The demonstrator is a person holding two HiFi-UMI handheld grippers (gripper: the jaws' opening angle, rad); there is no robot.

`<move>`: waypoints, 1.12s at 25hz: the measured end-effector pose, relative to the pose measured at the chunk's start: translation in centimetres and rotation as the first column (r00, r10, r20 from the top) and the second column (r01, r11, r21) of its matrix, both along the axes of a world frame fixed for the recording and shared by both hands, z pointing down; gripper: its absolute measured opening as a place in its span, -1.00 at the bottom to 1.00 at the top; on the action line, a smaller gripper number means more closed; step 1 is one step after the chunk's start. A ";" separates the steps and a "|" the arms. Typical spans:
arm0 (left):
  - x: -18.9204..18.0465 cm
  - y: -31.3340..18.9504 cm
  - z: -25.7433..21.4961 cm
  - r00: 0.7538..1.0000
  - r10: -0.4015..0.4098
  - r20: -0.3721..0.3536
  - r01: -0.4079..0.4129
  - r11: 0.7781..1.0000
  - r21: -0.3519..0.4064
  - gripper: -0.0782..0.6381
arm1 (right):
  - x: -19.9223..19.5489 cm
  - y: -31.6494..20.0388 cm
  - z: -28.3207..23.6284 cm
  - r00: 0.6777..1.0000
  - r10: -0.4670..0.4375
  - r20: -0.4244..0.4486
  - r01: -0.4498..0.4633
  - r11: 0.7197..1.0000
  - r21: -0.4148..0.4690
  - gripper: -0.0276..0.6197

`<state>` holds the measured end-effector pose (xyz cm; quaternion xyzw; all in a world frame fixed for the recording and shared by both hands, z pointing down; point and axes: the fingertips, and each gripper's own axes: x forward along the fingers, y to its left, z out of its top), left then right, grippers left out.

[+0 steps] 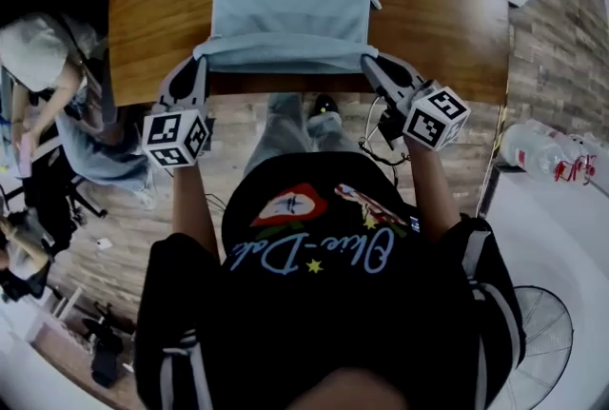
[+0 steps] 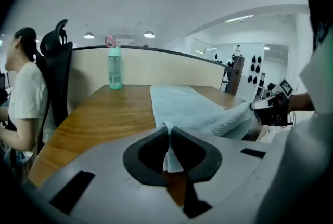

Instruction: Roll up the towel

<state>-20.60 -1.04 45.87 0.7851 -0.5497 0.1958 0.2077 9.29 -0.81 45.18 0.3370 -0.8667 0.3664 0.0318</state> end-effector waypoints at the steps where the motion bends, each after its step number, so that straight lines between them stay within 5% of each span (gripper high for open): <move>1: 0.1 -0.4 0.3 1.000 0.017 0.021 -0.016 1.000 -0.009 -0.72 | 0.0 -0.4 0.2 0.999 0.005 -0.032 -0.005 1.000 -0.001 -0.89; 7: 0.7 -1.8 3.1 0.983 0.097 0.157 -0.087 0.994 -0.070 -0.69 | -0.1 -2.0 3.1 0.976 0.000 -0.218 -0.003 1.000 -0.013 -0.88; 11: 0.9 -1.8 4.9 0.958 0.165 0.235 -0.133 0.980 -0.145 -0.25 | 1.0 -2.4 4.0 0.933 -0.020 -0.360 0.020 1.000 -0.004 -0.64; 14: 0.1 -2.0 4.3 0.971 0.130 0.199 -0.104 0.985 -0.138 -0.15 | 1.9 -2.5 3.9 0.887 -0.050 -0.460 0.067 0.998 0.020 -0.45; 18: -1.6 -1.7 1.2 0.997 0.024 0.073 -0.019 0.998 -0.063 -0.11 | 3.8 -2.1 1.2 0.887 0.016 -0.461 0.032 0.995 0.095 -0.41; 20: -1.7 -0.8 -0.4 0.989 0.065 0.136 -0.064 0.998 -0.015 -0.11 | 3.1 -1.2 -0.6 0.856 -0.023 -0.517 0.127 0.977 0.168 -0.41; 22: -0.7 0.5 -0.6 0.928 0.207 0.310 -0.213 0.977 -0.014 -0.11 | 0.5 0.2 -1.8 0.799 -0.132 -0.587 0.315 0.923 0.221 -0.41; 24: 1.0 1.7 0.4 0.792 0.367 0.488 -0.383 0.921 -0.072 -0.11 | -2.2 1.7 -1.8 0.715 -0.240 -0.657 0.498 0.834 0.238 -0.41; 26: 2.1 2.3 2.1 0.656 0.478 0.584 -0.491 0.858 -0.150 -0.11 | -4.0 2.7 -0.6 0.617 -0.321 -0.718 0.627 0.752 0.203 -0.41; 28: 2.6 2.3 3.6 0.575 0.535 0.619 -0.537 0.817 -0.207 -0.11 | -4.7 3.3 1.1 0.524 -0.364 -0.770 0.699 0.700 0.146 -0.41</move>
